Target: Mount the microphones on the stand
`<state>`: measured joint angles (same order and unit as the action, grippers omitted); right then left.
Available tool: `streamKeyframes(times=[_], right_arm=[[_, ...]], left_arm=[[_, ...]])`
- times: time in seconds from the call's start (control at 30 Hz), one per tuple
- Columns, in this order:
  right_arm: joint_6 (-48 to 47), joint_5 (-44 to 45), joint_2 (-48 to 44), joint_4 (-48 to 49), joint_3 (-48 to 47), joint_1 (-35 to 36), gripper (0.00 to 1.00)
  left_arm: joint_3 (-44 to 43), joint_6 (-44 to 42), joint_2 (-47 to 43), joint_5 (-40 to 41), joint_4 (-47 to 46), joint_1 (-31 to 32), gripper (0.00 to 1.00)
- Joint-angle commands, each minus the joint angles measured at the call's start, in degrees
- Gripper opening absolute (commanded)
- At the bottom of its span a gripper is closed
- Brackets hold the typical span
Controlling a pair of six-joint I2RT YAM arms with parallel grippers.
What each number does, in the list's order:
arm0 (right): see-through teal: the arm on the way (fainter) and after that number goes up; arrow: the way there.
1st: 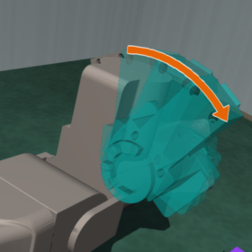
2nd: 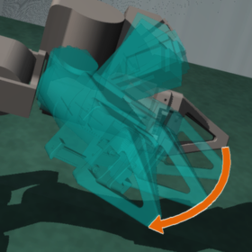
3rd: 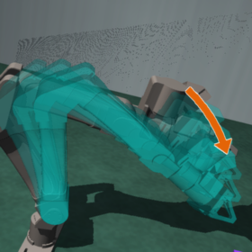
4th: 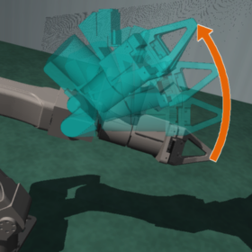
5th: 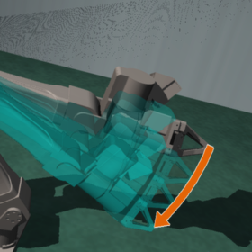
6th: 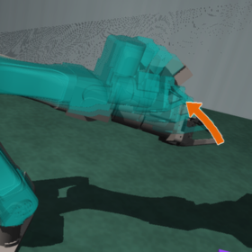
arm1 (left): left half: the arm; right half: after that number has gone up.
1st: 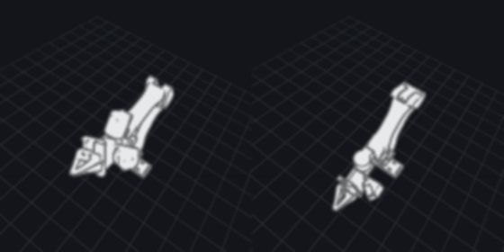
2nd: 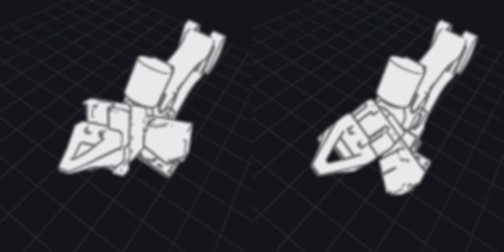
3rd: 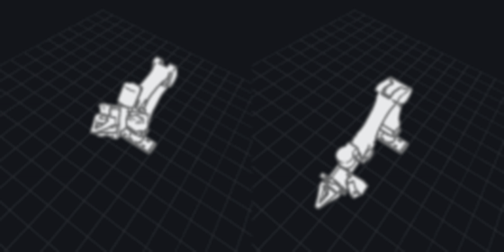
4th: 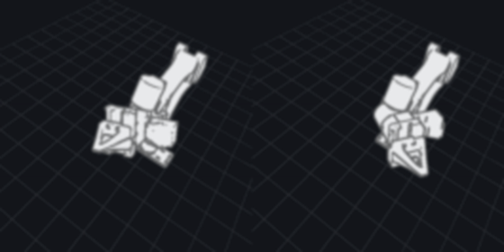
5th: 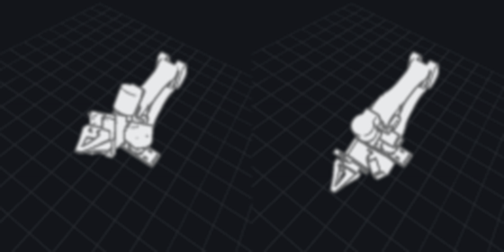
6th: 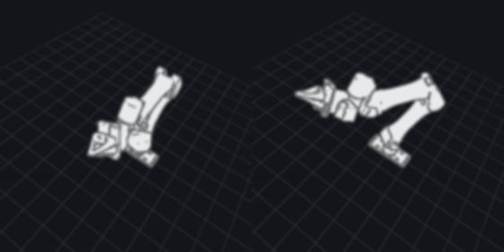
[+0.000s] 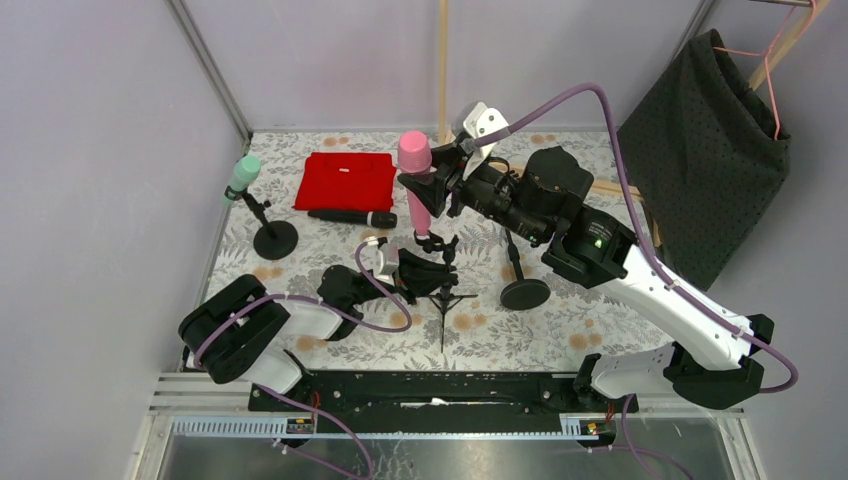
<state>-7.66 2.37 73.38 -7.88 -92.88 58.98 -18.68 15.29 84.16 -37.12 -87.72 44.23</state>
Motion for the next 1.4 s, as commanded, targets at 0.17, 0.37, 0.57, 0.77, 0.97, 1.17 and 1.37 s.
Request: streamKeyframes(times=[0.17, 0.37, 0.57, 0.77, 0.97, 1.17, 1.37], right_arm=[[0.2, -0.8, -0.1, 0.7, -0.5, -0.1, 0.00], [0.6, -0.8, -0.1, 0.1, 0.0, -0.1, 0.00], [1.1, -0.7, -0.5, -0.3, 1.3, -0.1, 0.00], [1.8, -0.5, -1.3, 0.1, 3.3, -0.1, 0.00], [2.3, -0.5, -2.1, 0.6, 5.0, -0.1, 0.00], [2.3, -0.4, -1.1, -2.7, 3.2, -0.1, 0.00], [2.0, 0.4, 1.5, -10.0, -2.9, -0.1, 0.00]], left_arm=[[1.7, 1.7, 3.2, -6.7, -4.1, 1.2, 0.00], [1.9, 1.7, 3.2, -6.6, -4.1, 1.2, 0.00], [1.8, 1.7, 3.3, -6.6, -4.1, 1.2, 0.00], [1.9, 1.8, 3.3, -6.7, -4.1, 1.2, 0.00], [2.2, 1.8, 3.2, -6.6, -4.1, 1.2, 0.00], [2.1, 1.5, 3.2, -6.8, -4.1, 1.1, 0.00], [2.0, -0.3, 2.9, -6.9, -1.6, 1.1, 0.00]])
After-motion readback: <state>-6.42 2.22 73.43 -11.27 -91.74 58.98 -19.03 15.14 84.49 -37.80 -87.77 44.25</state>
